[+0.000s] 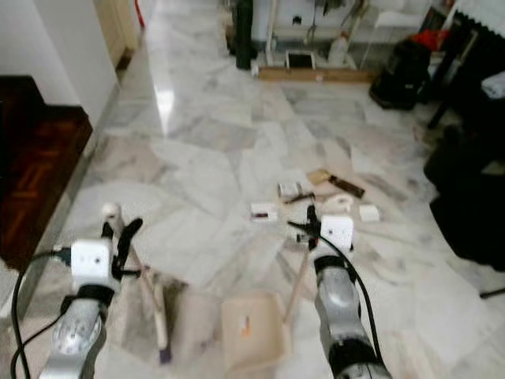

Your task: Sweep floor

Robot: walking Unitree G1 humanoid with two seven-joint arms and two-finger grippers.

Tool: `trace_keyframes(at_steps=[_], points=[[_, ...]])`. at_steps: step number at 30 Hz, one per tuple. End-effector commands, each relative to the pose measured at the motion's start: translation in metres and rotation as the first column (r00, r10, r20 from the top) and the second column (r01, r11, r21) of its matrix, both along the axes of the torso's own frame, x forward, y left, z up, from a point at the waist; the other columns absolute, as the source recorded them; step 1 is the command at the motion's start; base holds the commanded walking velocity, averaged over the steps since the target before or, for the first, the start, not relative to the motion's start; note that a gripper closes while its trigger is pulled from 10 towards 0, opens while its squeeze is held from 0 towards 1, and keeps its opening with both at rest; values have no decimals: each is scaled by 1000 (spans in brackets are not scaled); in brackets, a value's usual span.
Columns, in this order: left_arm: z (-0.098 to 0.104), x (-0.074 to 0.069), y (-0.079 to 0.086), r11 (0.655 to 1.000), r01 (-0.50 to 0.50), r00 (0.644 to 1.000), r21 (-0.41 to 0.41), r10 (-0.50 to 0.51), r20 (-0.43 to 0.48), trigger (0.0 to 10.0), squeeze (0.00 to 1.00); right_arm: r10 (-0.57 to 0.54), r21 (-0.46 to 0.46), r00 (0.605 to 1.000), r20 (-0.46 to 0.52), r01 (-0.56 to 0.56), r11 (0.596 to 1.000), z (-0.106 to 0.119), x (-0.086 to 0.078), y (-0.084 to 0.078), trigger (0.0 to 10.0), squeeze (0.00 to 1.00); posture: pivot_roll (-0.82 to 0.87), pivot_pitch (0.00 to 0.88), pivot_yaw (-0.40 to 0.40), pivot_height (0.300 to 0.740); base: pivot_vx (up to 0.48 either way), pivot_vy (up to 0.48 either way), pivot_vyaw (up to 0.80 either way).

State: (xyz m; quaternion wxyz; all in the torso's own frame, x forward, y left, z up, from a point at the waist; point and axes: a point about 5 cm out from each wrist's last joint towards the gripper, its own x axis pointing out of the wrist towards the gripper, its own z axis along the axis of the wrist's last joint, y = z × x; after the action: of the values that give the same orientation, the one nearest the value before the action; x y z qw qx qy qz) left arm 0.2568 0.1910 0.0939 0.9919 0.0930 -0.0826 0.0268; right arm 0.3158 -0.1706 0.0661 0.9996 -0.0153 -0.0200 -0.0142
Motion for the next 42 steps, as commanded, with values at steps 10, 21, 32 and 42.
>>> trace_keyframes(at_steps=[10, 21, 32, 42], points=[[5, -1, 6, 1000, -29, 999, 1, 29, 23, 10000, 0, -3, -14, 999, 41, 4, 1000, 9, 3, -2, 10000, 0, 123, 88, -21, 740, 0, 0, 0], [5, -1, 6, 1000, -28, 999, 3, 28, 24, 10000, 0, -22, -23, 999, 37, 22, 999, 9, 4, -6, 10000, 0, 122, 75, -19, 740, 276, 0, 0], [4, 0, 3, 1000, -16, 1000, -10, 16, 16, 10000, 0, -35, -21, 999, 35, 36, 999, 9, 3, -8, 10000, 0, 117, 79, -19, 740, 316, 0, 0], [2, 0, 2, 1000, -13, 1000, -12, 13, 8, 10000, 0, -36, -20, 999, 33, 37, 999, 9, 4, -8, 10000, 0, 114, 76, -23, 740, 333, 0, 0]])
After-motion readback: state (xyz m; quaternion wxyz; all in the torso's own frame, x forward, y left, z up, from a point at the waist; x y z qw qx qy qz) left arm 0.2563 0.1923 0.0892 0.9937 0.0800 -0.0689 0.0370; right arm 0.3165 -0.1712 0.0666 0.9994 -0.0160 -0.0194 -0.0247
